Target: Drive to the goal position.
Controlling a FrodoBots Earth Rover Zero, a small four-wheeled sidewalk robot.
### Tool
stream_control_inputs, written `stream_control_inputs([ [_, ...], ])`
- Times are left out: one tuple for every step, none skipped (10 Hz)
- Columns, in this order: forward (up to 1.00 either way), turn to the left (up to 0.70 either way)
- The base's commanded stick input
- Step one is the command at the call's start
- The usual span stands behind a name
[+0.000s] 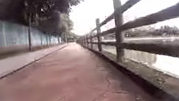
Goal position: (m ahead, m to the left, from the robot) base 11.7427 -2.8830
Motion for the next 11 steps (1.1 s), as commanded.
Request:
stream_control_inputs([
  [0.70, 0.00],
  [0.70, 0.00],
  [0.70, 0.00],
  [0.70, 0.00],
  [0.70, 0.00],
  [0.70, 0.00],
  [0.70, 0.00],
  [0.70, 0.02],
  [0.70, 0.11],
  [0.70, 0.26],
  [0.70, 0.35],
])
